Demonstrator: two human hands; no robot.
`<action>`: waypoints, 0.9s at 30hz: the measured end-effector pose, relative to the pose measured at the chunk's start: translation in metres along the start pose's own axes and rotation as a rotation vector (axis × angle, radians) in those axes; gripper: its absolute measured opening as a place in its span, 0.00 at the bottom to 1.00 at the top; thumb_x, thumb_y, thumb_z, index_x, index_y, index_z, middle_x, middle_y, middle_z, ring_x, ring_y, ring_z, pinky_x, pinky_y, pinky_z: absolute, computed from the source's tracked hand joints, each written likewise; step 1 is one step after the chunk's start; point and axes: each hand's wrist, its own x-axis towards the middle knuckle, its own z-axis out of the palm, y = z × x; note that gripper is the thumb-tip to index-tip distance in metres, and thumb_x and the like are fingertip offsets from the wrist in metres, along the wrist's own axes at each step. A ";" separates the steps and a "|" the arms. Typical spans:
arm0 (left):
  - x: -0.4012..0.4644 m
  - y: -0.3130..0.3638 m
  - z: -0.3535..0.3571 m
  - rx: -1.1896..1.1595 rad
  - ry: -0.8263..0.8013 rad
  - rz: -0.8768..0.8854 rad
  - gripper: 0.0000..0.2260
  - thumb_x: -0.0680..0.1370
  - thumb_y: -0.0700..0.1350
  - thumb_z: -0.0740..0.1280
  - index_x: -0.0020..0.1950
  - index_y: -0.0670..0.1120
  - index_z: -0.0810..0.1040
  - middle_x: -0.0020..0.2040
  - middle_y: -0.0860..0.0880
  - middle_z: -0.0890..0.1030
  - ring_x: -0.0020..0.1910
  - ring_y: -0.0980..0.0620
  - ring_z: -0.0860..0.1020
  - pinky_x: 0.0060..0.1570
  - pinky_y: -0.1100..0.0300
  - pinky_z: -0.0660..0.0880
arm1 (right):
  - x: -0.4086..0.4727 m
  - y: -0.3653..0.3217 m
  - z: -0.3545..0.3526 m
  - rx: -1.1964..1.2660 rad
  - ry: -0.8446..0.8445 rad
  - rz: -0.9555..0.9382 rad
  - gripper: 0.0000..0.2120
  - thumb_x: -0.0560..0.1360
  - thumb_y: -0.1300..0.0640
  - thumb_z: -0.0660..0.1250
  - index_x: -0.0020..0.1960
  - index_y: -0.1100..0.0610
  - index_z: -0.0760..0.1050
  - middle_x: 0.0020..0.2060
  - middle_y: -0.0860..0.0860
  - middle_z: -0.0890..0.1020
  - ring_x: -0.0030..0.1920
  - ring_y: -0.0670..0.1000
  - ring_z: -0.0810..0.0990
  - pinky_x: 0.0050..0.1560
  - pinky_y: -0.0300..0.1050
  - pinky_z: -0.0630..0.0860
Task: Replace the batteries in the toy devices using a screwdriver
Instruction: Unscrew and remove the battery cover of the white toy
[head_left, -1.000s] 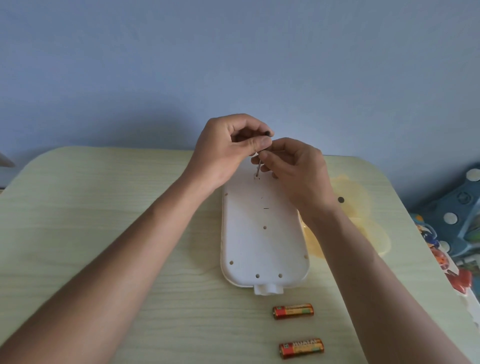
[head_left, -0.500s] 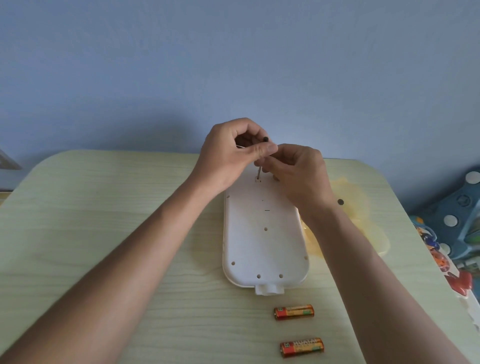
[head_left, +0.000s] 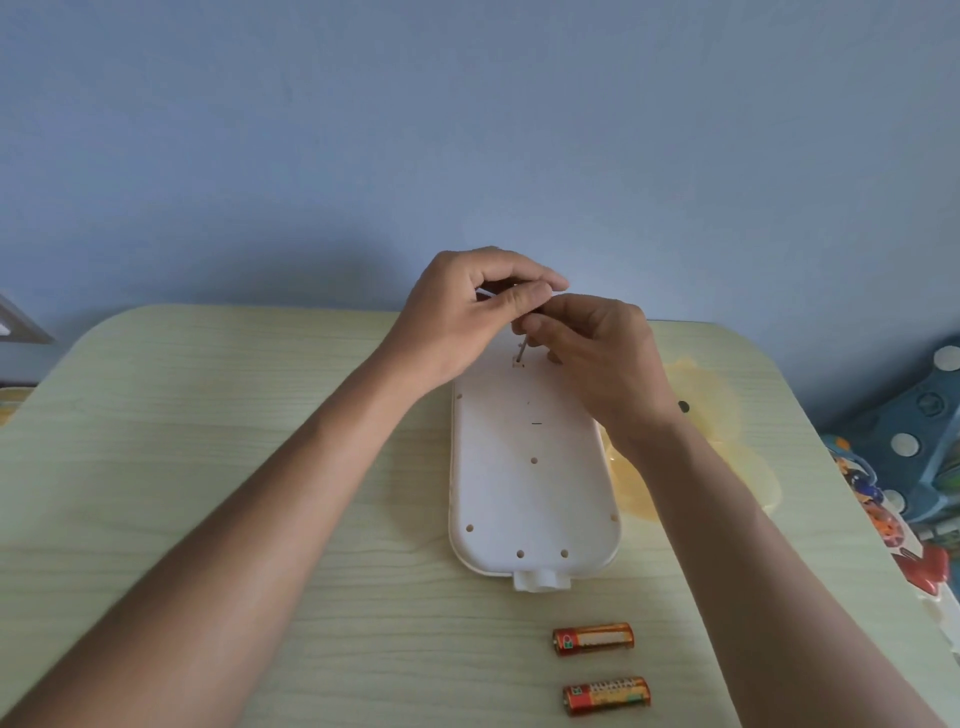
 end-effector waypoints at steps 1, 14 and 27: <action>0.000 0.000 -0.002 0.001 0.020 -0.001 0.04 0.77 0.41 0.72 0.49 0.43 0.86 0.43 0.50 0.86 0.39 0.53 0.83 0.43 0.61 0.79 | -0.001 -0.001 0.000 -0.009 -0.011 0.003 0.07 0.79 0.59 0.70 0.46 0.57 0.86 0.35 0.42 0.84 0.37 0.38 0.79 0.43 0.33 0.75; 0.000 -0.004 -0.001 0.014 0.079 -0.010 0.03 0.74 0.43 0.75 0.47 0.46 0.86 0.42 0.51 0.87 0.41 0.55 0.84 0.46 0.55 0.80 | -0.002 -0.004 0.000 -0.033 -0.019 -0.013 0.07 0.79 0.60 0.68 0.48 0.57 0.84 0.38 0.43 0.85 0.38 0.39 0.81 0.41 0.31 0.74; -0.025 -0.005 0.009 0.243 0.179 -0.072 0.12 0.73 0.56 0.73 0.48 0.49 0.79 0.44 0.54 0.78 0.46 0.56 0.75 0.48 0.62 0.71 | -0.005 -0.007 -0.001 -0.022 0.051 0.018 0.07 0.80 0.60 0.65 0.47 0.56 0.82 0.42 0.52 0.86 0.45 0.51 0.85 0.43 0.43 0.79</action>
